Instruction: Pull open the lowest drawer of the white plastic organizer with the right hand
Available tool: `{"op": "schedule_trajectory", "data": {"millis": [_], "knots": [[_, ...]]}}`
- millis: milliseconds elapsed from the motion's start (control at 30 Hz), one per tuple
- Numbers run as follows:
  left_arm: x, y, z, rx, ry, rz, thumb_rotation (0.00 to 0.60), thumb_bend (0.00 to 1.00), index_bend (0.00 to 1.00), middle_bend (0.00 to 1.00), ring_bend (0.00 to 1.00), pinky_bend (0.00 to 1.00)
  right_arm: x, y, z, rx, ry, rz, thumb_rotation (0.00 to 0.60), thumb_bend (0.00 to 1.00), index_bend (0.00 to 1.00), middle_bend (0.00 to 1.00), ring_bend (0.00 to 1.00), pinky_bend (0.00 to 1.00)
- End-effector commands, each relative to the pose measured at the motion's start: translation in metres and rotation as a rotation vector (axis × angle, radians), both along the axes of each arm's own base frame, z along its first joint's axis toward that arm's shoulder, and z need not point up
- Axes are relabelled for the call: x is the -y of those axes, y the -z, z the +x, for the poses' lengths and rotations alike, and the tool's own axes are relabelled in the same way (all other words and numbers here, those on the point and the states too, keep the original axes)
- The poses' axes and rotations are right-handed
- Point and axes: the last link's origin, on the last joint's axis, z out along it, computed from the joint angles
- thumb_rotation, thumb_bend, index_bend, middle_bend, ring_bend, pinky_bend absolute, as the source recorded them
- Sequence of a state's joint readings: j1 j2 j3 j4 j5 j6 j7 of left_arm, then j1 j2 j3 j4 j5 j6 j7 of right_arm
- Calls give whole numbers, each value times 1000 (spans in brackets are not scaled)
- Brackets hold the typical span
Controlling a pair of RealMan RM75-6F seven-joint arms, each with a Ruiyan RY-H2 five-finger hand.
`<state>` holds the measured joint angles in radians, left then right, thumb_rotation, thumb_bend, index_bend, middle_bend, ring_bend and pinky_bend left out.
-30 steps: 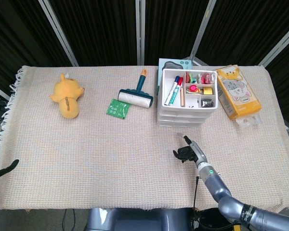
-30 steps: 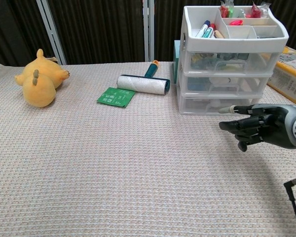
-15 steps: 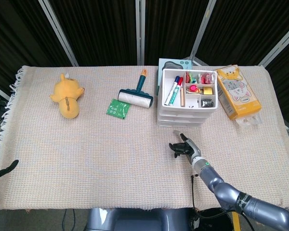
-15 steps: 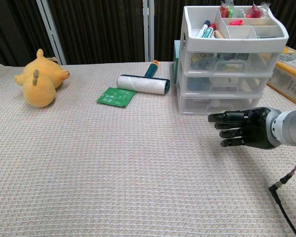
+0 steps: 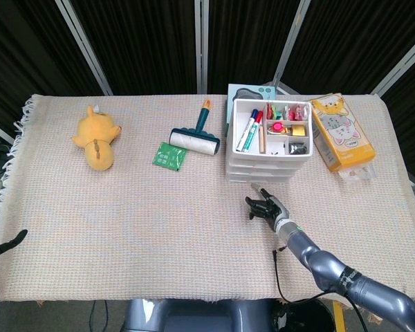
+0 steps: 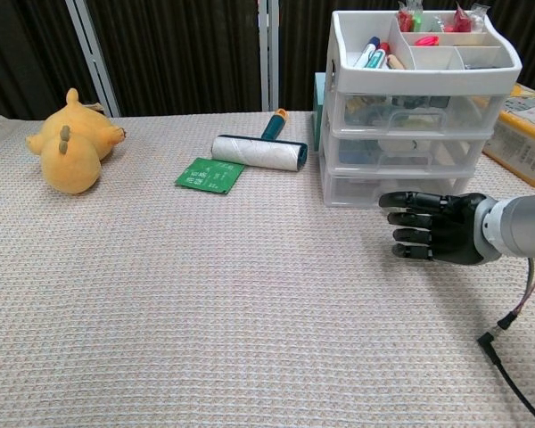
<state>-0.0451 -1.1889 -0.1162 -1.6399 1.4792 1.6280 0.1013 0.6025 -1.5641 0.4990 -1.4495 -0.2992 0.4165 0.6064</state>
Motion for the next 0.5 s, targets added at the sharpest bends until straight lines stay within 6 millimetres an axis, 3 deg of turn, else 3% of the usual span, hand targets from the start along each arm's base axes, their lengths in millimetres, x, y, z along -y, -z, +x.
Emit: {"op": "schedule_trajectory", "data": {"millis": [33, 500], "knots": [[0, 0, 0, 0, 1, 0, 600, 67, 0, 0, 0, 0, 3, 2, -2, 33, 36, 8, 600, 362, 145, 863, 847, 701], [0, 1, 0, -3, 1, -4, 600, 67, 0, 0, 0, 0, 12, 1, -7, 69, 87, 2, 600, 361, 210, 861, 847, 701]]}}
